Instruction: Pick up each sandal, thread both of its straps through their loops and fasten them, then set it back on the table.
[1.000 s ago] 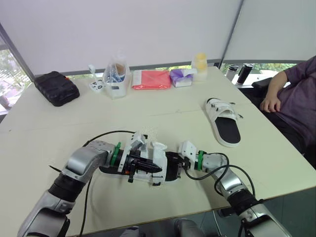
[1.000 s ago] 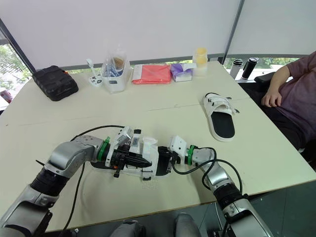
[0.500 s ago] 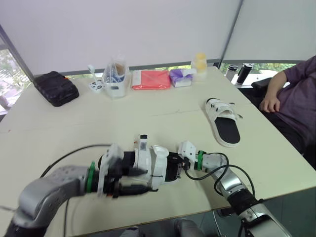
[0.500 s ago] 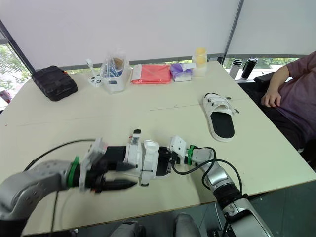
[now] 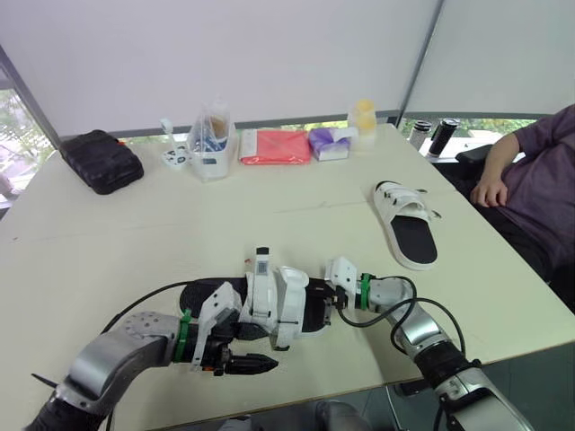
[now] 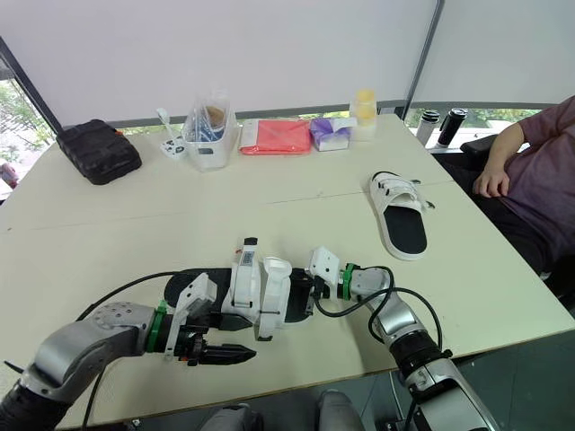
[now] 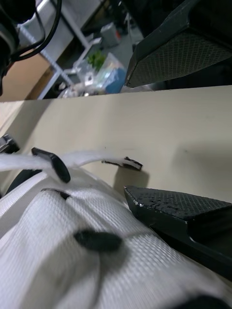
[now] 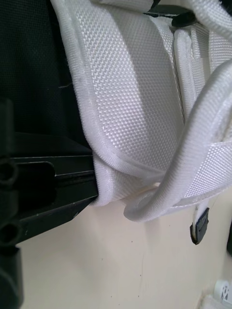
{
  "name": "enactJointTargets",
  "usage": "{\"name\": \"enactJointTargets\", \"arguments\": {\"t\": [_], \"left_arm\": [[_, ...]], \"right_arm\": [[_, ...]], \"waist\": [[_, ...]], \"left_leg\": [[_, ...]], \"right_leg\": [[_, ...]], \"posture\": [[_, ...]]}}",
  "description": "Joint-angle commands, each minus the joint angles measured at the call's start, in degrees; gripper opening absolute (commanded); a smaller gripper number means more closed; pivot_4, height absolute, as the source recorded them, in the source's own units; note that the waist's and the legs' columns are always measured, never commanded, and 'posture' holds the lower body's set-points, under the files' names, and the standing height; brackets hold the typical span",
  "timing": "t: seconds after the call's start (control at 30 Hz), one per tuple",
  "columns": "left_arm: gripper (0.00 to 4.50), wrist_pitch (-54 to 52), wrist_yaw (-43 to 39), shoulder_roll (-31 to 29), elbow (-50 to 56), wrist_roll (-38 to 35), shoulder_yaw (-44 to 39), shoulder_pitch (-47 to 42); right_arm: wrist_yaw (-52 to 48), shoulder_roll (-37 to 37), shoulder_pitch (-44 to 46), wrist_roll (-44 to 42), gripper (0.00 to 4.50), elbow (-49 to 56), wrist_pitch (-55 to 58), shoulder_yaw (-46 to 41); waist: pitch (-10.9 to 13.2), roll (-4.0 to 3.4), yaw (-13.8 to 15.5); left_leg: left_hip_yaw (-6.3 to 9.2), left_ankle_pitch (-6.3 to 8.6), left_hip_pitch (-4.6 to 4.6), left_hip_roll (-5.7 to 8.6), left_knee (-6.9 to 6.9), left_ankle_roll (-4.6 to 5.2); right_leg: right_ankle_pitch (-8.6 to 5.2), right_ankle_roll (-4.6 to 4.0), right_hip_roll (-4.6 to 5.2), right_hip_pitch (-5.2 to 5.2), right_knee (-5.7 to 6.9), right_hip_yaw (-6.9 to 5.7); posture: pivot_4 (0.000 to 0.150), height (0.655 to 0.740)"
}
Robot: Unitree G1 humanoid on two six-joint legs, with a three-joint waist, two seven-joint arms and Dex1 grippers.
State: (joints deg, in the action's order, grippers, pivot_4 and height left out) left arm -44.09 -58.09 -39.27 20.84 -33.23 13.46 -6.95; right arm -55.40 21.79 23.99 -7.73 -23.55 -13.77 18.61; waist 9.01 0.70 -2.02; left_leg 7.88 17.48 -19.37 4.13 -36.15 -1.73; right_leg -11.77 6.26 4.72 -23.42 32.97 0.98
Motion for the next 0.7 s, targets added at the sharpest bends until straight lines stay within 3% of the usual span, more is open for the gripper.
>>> {"name": "enactJointTargets", "arguments": {"t": [0.03, 0.07, 0.17, 0.33, 0.5, 0.7], "left_arm": [[3.31, 1.57, -1.63, 1.47, -1.47, 1.41, 2.86, -2.97], [3.31, 1.85, -1.72, 2.17, -2.05, 1.96, 3.77, -3.81], [2.5, 1.99, -0.48, 5.1, -4.23, 3.78, 6.37, -6.22], [0.05, 1.74, 1.12, 7.24, -5.91, 5.01, 5.73, -7.35], [0.05, -4.57, -1.88, 3.13, -0.34, -1.03, 2.74, -6.02], [0.05, -9.43, -11.83, -8.7, 8.55, -9.73, 0.78, -3.68]], "right_arm": [[1.65, 2.3, -3.77, 5.75, 0.0, -6.83, 5.97, 1.65], [1.9, 2.24, -3.82, 5.69, 0.0, -6.76, 6.09, 1.53], [2.28, 2.2, -4.02, 5.76, 0.0, -6.56, 6.18, 1.36], [2.54, 2.19, -4.15, 5.75, 0.0, -6.25, 6.36, 1.03], [2.56, 2.29, -3.78, 5.75, 0.0, -6.74, 6.27, 1.08], [2.33, 2.15, -2.77, 5.81, 0.0, -7.67, 6.12, 1.48]], "waist": [[-0.02, 0.07, 0.52], [-0.01, 0.06, 0.74], [-0.01, -0.01, 1.07], [-0.02, -0.03, 1.25], [-0.01, -0.04, 1.19], [0.05, -0.08, 0.86]], "left_leg": [[0.01, 0.0, 0.0, 0.0, -0.02, -0.01], [0.01, 0.04, 0.0, -0.04, 0.0, -0.06], [0.02, 0.08, 0.0, -0.08, 0.0, -0.14], [0.0, 0.06, 0.0, -0.05, -0.02, -0.11], [0.01, 0.08, -0.03, -0.05, -0.02, -0.14], [0.01, -0.02, 0.04, -0.06, 0.03, 0.04]], "right_leg": [[-0.01, -0.01, 0.01, -0.02, 0.12, 0.0], [-0.02, -0.01, 0.0, -0.01, 0.12, 0.0], [-0.04, -0.01, -0.05, 0.04, 0.13, -0.02], [-0.03, -0.01, -0.07, 0.09, 0.13, -0.03], [-0.04, -0.01, -0.05, 0.16, 0.14, -0.03], [-0.03, -0.02, -0.09, -0.1, 0.21, -0.04]], "posture": [[0.15, 0.74], [0.15, 0.74], [0.15, 0.74], [0.15, 0.74], [0.15, 0.74], [0.15, 0.74]]}}
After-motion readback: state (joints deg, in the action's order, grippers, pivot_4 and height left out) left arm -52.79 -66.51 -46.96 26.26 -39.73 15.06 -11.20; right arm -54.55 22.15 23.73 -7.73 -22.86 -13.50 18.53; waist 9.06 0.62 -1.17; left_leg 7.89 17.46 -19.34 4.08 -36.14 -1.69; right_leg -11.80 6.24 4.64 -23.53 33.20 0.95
